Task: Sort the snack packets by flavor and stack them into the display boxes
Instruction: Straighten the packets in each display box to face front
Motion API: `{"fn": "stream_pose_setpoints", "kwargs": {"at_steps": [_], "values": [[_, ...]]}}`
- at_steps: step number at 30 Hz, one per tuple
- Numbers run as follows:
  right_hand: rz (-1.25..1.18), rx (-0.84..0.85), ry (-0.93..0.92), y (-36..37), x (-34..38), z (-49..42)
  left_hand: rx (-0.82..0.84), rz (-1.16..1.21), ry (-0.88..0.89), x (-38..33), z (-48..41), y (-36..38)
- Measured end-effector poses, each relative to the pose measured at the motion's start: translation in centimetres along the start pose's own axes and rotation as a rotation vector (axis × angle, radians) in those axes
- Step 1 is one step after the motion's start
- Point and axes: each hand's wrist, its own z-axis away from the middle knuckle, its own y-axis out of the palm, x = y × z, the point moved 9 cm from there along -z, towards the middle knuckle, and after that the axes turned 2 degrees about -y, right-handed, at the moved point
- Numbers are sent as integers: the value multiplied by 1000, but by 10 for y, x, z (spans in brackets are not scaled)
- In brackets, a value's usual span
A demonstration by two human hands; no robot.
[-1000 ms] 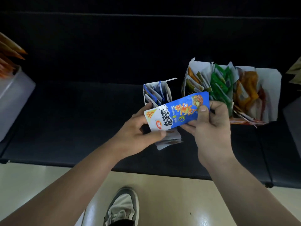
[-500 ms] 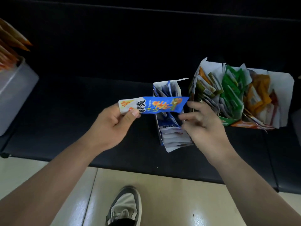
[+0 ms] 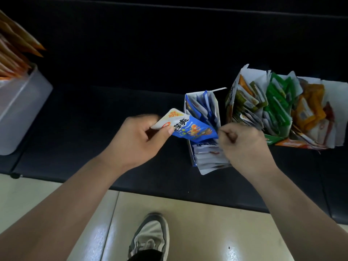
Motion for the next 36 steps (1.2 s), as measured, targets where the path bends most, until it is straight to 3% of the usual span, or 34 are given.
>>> {"fn": "stream_pose_setpoints", "kwargs": {"at_steps": [5,8,13,16,22,24,29,33,36], "values": [[-84,30,57,1,-6,-2,-10,-8,129,-29,1,-8],[-92,46,15,4,0,-3,86,-26,190,-41,4,0],[-150,-154,-54,-21,10,-4,176,-227,294,-51,2,35],[-272,-183,-15,-29,9,-4,203,-180,311,-55,4,48],[-360,-172,43,-19,-2,-1,-206,-144,115,-36,-5,1],[-377,-160,54,-16,-3,2,-231,-126,92,-35,-5,-1],[-425,-119,60,-13,-2,9,-122,-115,183,-44,-3,22],[-507,12,105,-4,-2,13,53,-133,232,-45,-1,52],[-472,77,75,0,2,14,94,-53,78,-27,-5,60]]}}
